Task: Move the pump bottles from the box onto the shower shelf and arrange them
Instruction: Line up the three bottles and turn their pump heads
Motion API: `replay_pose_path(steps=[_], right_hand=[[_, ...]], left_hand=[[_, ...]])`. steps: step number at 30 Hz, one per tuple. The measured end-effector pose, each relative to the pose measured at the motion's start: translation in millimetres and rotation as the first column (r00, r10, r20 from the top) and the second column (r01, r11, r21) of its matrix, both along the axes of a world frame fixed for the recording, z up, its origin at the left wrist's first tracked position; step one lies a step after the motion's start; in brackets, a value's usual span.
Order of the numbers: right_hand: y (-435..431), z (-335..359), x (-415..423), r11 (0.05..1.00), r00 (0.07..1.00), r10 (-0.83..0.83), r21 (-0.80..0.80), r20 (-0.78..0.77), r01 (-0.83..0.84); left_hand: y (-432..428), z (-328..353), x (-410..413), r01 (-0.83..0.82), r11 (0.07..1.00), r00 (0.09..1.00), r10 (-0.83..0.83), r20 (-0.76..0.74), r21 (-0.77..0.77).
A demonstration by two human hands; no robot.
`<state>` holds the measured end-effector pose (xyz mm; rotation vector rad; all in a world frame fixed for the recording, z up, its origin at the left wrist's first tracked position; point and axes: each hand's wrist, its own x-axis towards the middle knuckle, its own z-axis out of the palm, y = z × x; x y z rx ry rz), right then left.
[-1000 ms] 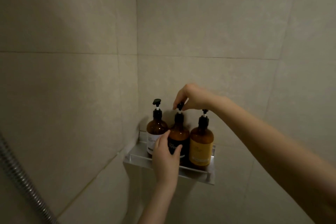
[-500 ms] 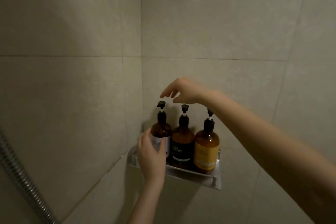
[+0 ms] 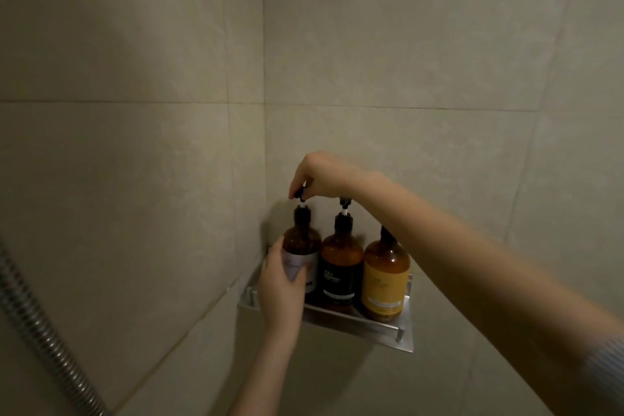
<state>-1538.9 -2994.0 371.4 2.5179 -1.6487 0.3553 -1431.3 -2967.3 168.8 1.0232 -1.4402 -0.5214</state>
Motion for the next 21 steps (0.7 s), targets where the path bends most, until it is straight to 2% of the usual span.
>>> replay_pose_path(steps=[12,14,15,16,18,20,21], right_hand=[[5,5,-1,0.999,0.999,-0.038,0.038,-0.005,0.038],[21,12,-7,0.999,0.996,-0.05,-0.011,0.069,0.051],[32,15,-13,0.997,0.982,-0.041,-0.064,0.185,0.053],[45,16,-21,0.99,0.942,-0.012,-0.128,0.337,0.059],[78,6,-43,0.953,0.78,0.078,-0.275,0.621,0.124],[110,-25,-67,0.89,0.603,0.134,-0.362,0.787,0.276],[123,-46,-78,0.871,0.524,0.126,-0.347,0.842,0.348]], left_hand=[[-3,-3,1,0.006,1.0,1.0,-0.006,-0.011,-0.005],[-4,0,2,0.01,1.0,1.0,-0.01,-0.017,-0.005],[-5,1,3,0.013,1.0,1.0,-0.013,-0.029,0.009],[-8,3,5,0.022,0.999,0.998,-0.02,-0.054,0.032],[-16,8,10,0.059,0.994,0.993,-0.049,-0.106,0.094],[-25,15,16,0.114,0.984,0.989,-0.098,-0.113,0.138],[-29,17,19,0.161,0.976,0.982,-0.143,-0.126,0.146]])
